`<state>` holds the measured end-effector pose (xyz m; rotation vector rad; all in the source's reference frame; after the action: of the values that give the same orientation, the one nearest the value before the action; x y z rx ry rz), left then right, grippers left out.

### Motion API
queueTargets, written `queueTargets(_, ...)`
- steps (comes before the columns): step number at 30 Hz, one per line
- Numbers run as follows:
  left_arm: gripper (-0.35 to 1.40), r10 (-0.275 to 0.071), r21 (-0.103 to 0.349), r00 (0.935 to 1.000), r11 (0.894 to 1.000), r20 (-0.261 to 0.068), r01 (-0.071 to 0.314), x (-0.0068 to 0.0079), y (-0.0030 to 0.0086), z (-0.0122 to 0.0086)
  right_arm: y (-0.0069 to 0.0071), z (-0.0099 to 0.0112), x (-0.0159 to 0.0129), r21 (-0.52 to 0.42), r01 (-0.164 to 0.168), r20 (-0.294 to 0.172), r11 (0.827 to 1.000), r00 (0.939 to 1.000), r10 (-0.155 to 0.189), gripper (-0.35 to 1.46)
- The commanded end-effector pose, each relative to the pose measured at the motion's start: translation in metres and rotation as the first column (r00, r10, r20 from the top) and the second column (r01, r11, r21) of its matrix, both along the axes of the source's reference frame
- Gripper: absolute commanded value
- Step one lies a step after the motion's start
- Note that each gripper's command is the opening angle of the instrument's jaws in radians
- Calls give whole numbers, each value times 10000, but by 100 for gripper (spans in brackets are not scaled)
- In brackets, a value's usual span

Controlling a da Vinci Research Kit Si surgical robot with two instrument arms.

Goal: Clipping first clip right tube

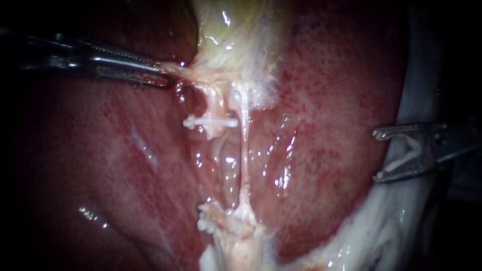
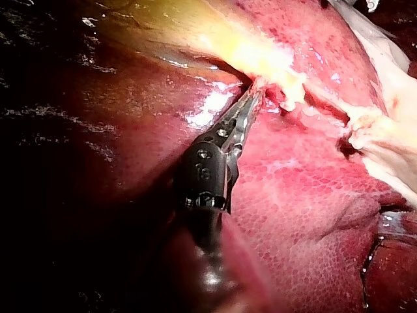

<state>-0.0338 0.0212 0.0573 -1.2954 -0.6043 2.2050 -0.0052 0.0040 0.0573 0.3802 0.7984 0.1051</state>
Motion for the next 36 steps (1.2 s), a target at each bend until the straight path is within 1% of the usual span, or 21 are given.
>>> queueTargets(1, -35, 4, 18, 10000, 10000, 11, -4, 2, 2, -3, 0, 0, 0, -4, -11, -1, 10000, 10000, 11, 49)
queueTargets(3, -35, 59, 88, 10000, 9999, 67, -60, 8, 7, -11, 0, 0, 1, -4, -12, 0, 10000, 10000, 12, 49)
queueTargets(6, -35, -68, 92, 10000, 9999, -56, 68, 22, 18, -28, 0, -1, 1, -2, -16, 2, 10000, 10000, 16, 49)
queueTargets(8, -35, -228, 142, 9997, 9996, -84, 229, 31, 26, -40, 1, -1, 2, -1, -20, 4, 10000, 10000, 20, 49)
queueTargets(10, -35, -347, 45, 9994, 9994, -10, 347, 40, 33, -55, 1, -1, 2, 0, -4, 29, 10000, 10000, 4, 49)
queueTargets(14, -35, -438, -138, 9990, 9989, 21, 438, 47, 40, -76, 1, -1, 3, 2, -8, 31, 10000, 10000, 8, 49)
queueTargets(16, -35, -472, -181, 9989, 9987, 20, 472, 50, 43, -82, 1, -1, 4, 2, -13, 34, 10000, 10000, 13, 49)
queueTargets(19, -35, -537, -193, 9986, 9984, 3, 537, 55, 45, -83, 0, -2, 6, -22, -86, -24, 10000, 10000, 85, 49)
queueTargets(21, -35, -548, -195, 9985, 9983, -7, 547, 57, 45, -81, -1, -5, 11, -25, -224, -183, 9997, 9996, 224, 49)
queueTargets(22, -35, -551, -196, 9985, 9983, -10, 550, 57, 45, -81, -2, -8, 16, -27, -347, -316, 9994, 9989, 346, 49)
queueTargets(23, -35, -551, -196, 9985, 9983, -11, 551, 58, 46, -80, -3, -10, 20, 33, -380, -442, 9993, 9983, 381, 49)
queueTargets(24, -35, -552, -197, 9985, 9983, -12, 552, 58, 46, -80, -4, -13, 25, 130, -392, -620, 9991, 9973, 400, 49)
queueTargets(26, -35, -553, -202, 9985, 9983, -14, 553, 58, 46, -78, -6, -19, 40, 527, -177, -1109, 9985, 9936, 234, 49)
queueTargets(27, -35, -555, -205, 9985, 9982, -16, 555, 58, 45, -78, -7, -21, 47, 550, -138, -1277, 9984, 9916, 208, 49)
queueTargets(30, -35, -562, -216, 9984, 9982, -22, 561, 57, 44, -77, -10, -28, 75, 975, -431, -1626, 9943, 9849, 586, 49)
queueTargets(32, -35, -564, -218, 9984, 9982, -24, 563, 56, 44, -77, -11, -32, 92, 1310, -605, -1849, 9895, 9791, 844, 49)
queueTargets(33, -35, -565, -218, 9984, 9982, -25, 564, 56, 44, -77, -11, -33, 103, 1532, -722, -1962, 9856, 9752, 1019, 49)
queueTargets(34, -35, -566, -218, 9984, 9982, -26, 565, 56, 44, -77, -12, -34, 111, 1628, -787, -2044, 9835, 9725, 1117, 49)
queueTargets(36, -35, -567, -218, 9984, 9982, -27, 566, 56, 44, -77, -12, -36, 129, 1987, -948, -2226, 9755, 9649, 1392, 49)
